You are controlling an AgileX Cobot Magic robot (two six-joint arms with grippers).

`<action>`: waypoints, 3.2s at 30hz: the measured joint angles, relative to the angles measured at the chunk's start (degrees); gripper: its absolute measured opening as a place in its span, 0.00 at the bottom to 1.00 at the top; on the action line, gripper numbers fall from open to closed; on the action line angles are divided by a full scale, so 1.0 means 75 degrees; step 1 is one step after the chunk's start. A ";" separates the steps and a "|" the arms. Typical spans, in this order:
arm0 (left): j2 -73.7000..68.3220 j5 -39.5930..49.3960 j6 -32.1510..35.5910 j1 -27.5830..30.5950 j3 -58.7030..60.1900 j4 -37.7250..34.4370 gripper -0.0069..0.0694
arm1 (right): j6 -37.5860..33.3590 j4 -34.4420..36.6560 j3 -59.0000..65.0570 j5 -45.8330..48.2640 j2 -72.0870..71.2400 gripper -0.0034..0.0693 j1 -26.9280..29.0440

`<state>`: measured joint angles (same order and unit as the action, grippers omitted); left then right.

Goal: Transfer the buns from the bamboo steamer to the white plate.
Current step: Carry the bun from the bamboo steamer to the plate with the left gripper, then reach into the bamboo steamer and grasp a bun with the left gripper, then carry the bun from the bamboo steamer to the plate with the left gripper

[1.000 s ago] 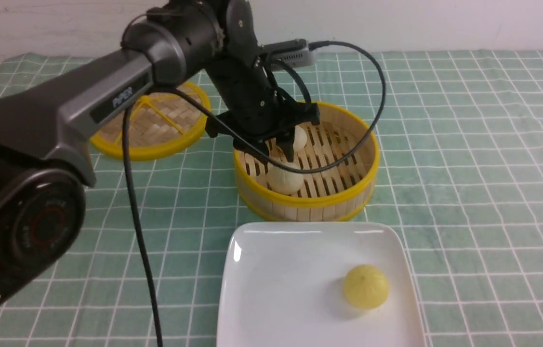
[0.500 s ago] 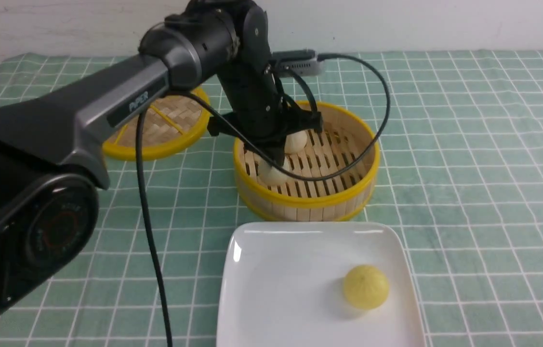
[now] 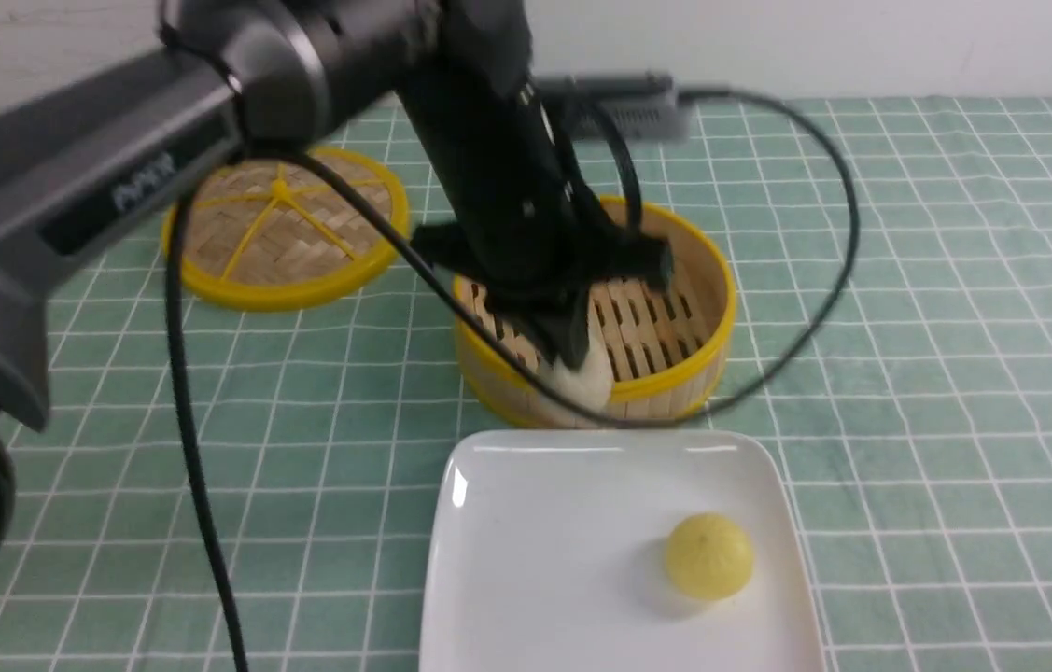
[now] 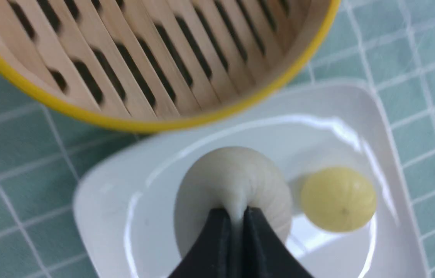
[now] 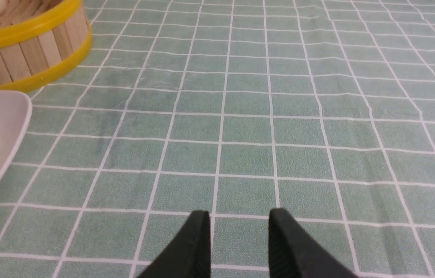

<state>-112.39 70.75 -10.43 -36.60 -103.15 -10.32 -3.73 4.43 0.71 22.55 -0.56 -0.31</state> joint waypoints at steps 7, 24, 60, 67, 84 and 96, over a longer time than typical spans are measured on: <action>-0.0361 -0.0619 0.0015 -0.0723 0.0782 0.0185 0.13 | 0.0000 0.0000 0.0000 0.0000 0.0000 0.38 0.0000; -0.1032 -0.1196 -0.0165 -0.0723 0.0416 0.0561 0.40 | 0.0000 0.0000 0.0000 0.0000 0.0000 0.38 0.0000; -0.2261 -0.3051 -0.0163 0.1340 -0.2188 -0.0530 0.35 | 0.0000 0.0000 0.0000 0.0000 0.0000 0.38 0.0000; -0.2621 -0.3455 -0.0162 0.1332 -0.2195 -0.0233 0.59 | 0.0000 0.0000 0.0000 0.0000 0.0000 0.38 0.0000; -0.2355 -0.1585 -0.0162 0.1272 -0.2489 -0.0210 0.13 | 0.0000 0.0000 0.0000 0.0000 0.0000 0.38 0.0000; 0.0712 0.0053 0.0803 0.1266 -0.2106 0.0082 0.13 | 0.0000 0.0000 0.0000 0.0000 0.0000 0.38 0.0000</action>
<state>-107.05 71.15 -4.40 -27.11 -118.94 -9.70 -3.73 4.43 0.71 22.55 -0.56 -0.31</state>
